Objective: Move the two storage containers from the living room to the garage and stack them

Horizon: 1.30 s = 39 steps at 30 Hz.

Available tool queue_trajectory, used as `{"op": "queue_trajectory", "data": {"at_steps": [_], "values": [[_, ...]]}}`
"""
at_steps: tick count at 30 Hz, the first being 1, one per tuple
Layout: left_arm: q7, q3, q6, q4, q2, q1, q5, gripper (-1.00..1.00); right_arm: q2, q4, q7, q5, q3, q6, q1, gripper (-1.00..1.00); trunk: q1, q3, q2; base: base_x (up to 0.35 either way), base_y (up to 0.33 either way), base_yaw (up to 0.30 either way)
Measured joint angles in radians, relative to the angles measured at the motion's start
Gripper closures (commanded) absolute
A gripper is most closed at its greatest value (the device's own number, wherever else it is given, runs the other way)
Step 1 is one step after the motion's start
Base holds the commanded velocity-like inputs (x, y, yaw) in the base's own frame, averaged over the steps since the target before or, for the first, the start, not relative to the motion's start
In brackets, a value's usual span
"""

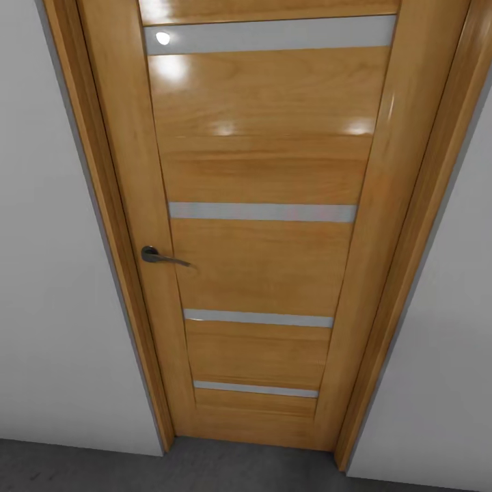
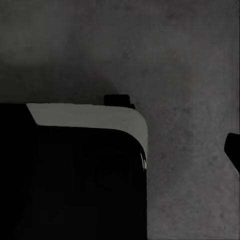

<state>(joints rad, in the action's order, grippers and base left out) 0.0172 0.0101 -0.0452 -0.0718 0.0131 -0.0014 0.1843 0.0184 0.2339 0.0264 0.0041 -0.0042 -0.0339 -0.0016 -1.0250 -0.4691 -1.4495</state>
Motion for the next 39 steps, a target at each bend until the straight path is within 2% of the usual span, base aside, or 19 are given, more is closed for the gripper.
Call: {"op": "queue_trajectory", "data": {"at_steps": [2, 4, 6, 9, 10, 12, 14, 15, 16, 21, 24, 25, 27, 28, 33, 36, 39], "values": [[0.000, 0.000, 0.000, 0.000, -0.001, 0.000, 0.001, -1.00, -0.001, 0.056, 0.007, -0.001, 0.000, 0.006, 0.000, -1.00, 0.000, 0.000, 0.000, 0.000, 0.000, 0.000], [0.000, -0.001, 0.000, 0.000, -0.003, 0.000, 0.003, -1.00, -0.011, 0.257, 0.034, 0.006, 0.000, 0.035, -0.015, -1.00, 0.000, 0.000, 0.000, 0.000, 0.000, 0.000], [0.000, -0.001, 0.000, 0.000, -0.003, 0.000, 0.004, -1.00, -0.035, 0.320, 0.053, 0.015, 0.002, 0.088, -0.059, -1.00, 0.000, 0.000, 0.000, 0.000, 0.000, 0.000], [0.000, -0.001, 0.000, 0.000, -0.003, 0.000, 0.004, -1.00, -0.077, 0.336, 0.069, 0.030, 0.003, 0.158, -0.139, -1.00, 0.000, 0.000, 0.000, 0.000, 0.000, 0.000], [0.000, -0.001, 0.000, 0.000, -0.002, 0.000, 0.004, -1.00, -0.101, 0.338, 0.074, 0.035, 0.003, 0.184, -0.183, -1.00, 0.000, 0.000, 0.000, 0.000, 0.000, 0.000], [0.000, -0.001, 0.000, 0.000, -0.002, 0.000, 0.004, -1.00, -0.126, 0.339, 0.077, 0.039, 0.003, 0.204, -0.231, -1.00, 0.000, 0.000, 0.000, 0.000, 0.000, 0.000], [0.000, -0.001, 0.000, 0.000, -0.002, 0.000, 0.004, -1.00, -0.173, 0.340, 0.083, 0.044, 0.003, 0.227, -0.313, -1.00, 0.000, 0.000, 0.000, 0.000, 0.000, 0.000], [0.000, -0.001, 0.000, 0.000, -0.002, 0.000, 0.004, -1.00, -0.185, 0.340, 0.086, 0.045, 0.003, 0.231, -0.332, -1.00, 0.000, 0.000, 0.000, 0.000, 0.000, 0.000], [0.000, -0.001, 0.000, 0.000, -0.002, 0.000, 0.004, -1.00, -0.192, 0.341, 0.091, 0.046, 0.003, 0.234, -0.350, -1.00, 0.000, 0.000, 0.000, 0.000, 0.000, 0.000], [0.000, -0.001, 0.000, 0.000, -0.002, 0.000, 0.004, -1.00, -0.193, 0.340, 0.132, 0.048, 0.014, 0.244, -0.475, -1.00, 0.000, 0.000, 0.000, 0.000, 0.000, 0.000], [0.000, -0.001, 0.000, 0.000, -0.003, 0.000, 0.004, -1.00, -0.193, 0.339, 0.143, 0.048, 0.058, 0.260, -0.538, -1.00, 0.000, 0.000, 0.000, 0.000, 0.000, 0.000], [0.000, -0.001, 0.000, 0.000, -0.003, 0.000, 0.004, -1.00, -0.193, 0.339, 0.146, 0.048, 0.091, 0.274, -0.566, -1.00, 0.000, 0.000, 0.000, 0.000, 0.000, 0.000], [0.000, -0.001, 0.000, 0.000, -0.003, 0.000, 0.004, -1.00, -0.193, 0.339, 0.152, 0.047, 0.124, 0.292, -0.595, -1.00, 0.000, 0.000, 0.000, 0.000, 0.000, 0.000], [0.000, -0.001, 0.000, 0.000, -0.003, 0.000, 0.004, -1.00, -0.193, 0.340, 0.160, 0.047, 0.154, 0.307, -0.620, -1.00, 0.000, 0.000, 0.000, 0.000, 0.000, 0.000], [0.000, -0.001, 0.000, -0.001, -0.003, 0.000, 0.004, -1.00, -0.193, 0.361, 0.193, 0.045, 0.221, 0.317, -0.673, -1.00, 0.000, 0.000, 0.000, 0.000, 0.000, 0.000], [-0.003, -0.001, 0.000, -0.004, -0.003, 0.000, 0.003, -1.00, -0.193, 0.405, 0.205, 0.043, 0.339, 0.251, -0.683, -1.00, 0.000, 0.000, 0.000, 0.000, 0.000, 0.000], [-0.003, -0.001, 0.000, -0.004, -0.004, 0.000, 0.003, -1.00, -0.193, 0.414, 0.221, 0.042, 0.416, 0.229, -0.685, -1.00, 0.000, 0.000, 0.000, 0.000, 0.000, 0.000]]}}
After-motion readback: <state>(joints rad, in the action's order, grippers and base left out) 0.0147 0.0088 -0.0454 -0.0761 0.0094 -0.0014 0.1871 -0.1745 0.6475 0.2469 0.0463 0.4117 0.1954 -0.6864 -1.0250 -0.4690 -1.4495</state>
